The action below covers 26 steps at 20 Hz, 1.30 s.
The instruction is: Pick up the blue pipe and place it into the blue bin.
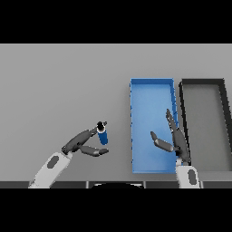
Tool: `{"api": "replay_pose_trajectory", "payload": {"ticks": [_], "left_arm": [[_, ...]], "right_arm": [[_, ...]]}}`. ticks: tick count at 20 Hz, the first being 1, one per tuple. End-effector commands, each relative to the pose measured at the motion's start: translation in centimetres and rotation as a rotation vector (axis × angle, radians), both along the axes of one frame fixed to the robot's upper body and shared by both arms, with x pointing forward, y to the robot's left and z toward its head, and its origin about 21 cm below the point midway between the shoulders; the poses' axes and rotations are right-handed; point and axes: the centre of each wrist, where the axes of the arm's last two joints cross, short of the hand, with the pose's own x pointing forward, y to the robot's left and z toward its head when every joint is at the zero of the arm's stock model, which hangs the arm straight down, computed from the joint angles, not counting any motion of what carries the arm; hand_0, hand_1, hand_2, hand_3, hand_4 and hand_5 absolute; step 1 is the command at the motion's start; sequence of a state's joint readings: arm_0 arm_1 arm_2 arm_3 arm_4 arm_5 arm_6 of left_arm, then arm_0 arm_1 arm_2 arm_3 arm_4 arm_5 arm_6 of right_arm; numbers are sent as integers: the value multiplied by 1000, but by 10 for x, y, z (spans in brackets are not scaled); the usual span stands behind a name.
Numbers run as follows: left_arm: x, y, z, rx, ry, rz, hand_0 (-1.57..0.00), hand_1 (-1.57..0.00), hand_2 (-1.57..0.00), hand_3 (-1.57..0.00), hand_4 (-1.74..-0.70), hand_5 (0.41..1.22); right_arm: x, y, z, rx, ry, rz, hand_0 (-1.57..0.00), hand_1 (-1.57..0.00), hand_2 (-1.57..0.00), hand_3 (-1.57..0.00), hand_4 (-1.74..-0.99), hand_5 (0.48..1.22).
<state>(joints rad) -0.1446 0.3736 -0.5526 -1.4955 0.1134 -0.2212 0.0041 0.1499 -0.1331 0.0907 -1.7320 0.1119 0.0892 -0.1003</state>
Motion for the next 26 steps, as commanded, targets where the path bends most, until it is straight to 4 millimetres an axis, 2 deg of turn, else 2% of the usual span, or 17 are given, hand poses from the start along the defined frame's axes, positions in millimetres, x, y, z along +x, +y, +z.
{"api": "replay_pose_trajectory", "payload": {"ticks": [1, 4, 7, 8, 9, 10, 12, 14, 16, 20, 21, 26], "left_arm": [[2, -5, -4, 3, -14, -5, 1, 1, 1, 1, -1107, 444], [8, -18, -10, -6, -59, -26, 1, 1, 1, 1, -1075, 445], [15, -31, -14, -90, -42, -25, 1, 1, -19, -18, -1109, 507], [15, -36, -15, -122, -30, -17, 1, -33, -114, -96, -1141, 550], [17, -39, -16, -145, -18, -3, -17, -160, -290, -255, -1208, 607], [16, -37, -18, -181, 5, 13, -187, -348, -481, -519, -1253, 730], [16, -37, -19, -202, 12, 46, -668, -788, -873, -875, -1419, 906], [12, -49, -21, -222, 10, 40, -993, -1070, -1124, -1102, -1532, 1020], [8, -48, -22, -222, -36, 32, -1201, -1250, -1285, -1215, -1604, 1092], [6, -57, -17, -241, -99, 26, -1420, -1440, -1454, -1365, -1679, 1168], [4, -62, -10, -278, -130, 16, -1450, -1466, -1477, -1386, -1690, 1179], [6, -74, 24, -355, -210, -52, -1531, -1537, -1540, -1439, -1717, 1207]], "right_arm": [[-1, 2, 3, 4, -13, 6, 1, 1, 1, 1, -1274, 603], [1, 1, 3, -2, -13, -9, 1, 1, 1, 1, -1267, 598], [2, -1, -3, 2, 14, -13, 1, 1, 1, 1, -1267, 600], [-1, -4, -2, 4, 4, -12, 1, 1, 1, 1, -1266, 601], [3, -2, -3, 3, 5, -16, 1, 1, 1, 1, -1261, 600], [4, -2, 0, 3, -4, -11, 1, 1, 1, 1, -1260, 600], [1, -2, -2, -6, -2, -5, 1, 1, 1, 1, -1259, 605], [1, 0, 0, 8, -8, 3, 1, 1, 1, 1, -1262, 611], [1, -2, -2, 0, -8, -9, 1, 1, 1, 1, -1260, 614], [4, 1, 0, -2, -19, 3, 1, 1, 1, 1, -1250, 622], [6, 1, 4, -3, -12, -1, 1, 1, 1, 1, -1245, 621], [3, 1, 0, -25, -5, -11, 1, 1, 1, 1, -1228, 629]]}}
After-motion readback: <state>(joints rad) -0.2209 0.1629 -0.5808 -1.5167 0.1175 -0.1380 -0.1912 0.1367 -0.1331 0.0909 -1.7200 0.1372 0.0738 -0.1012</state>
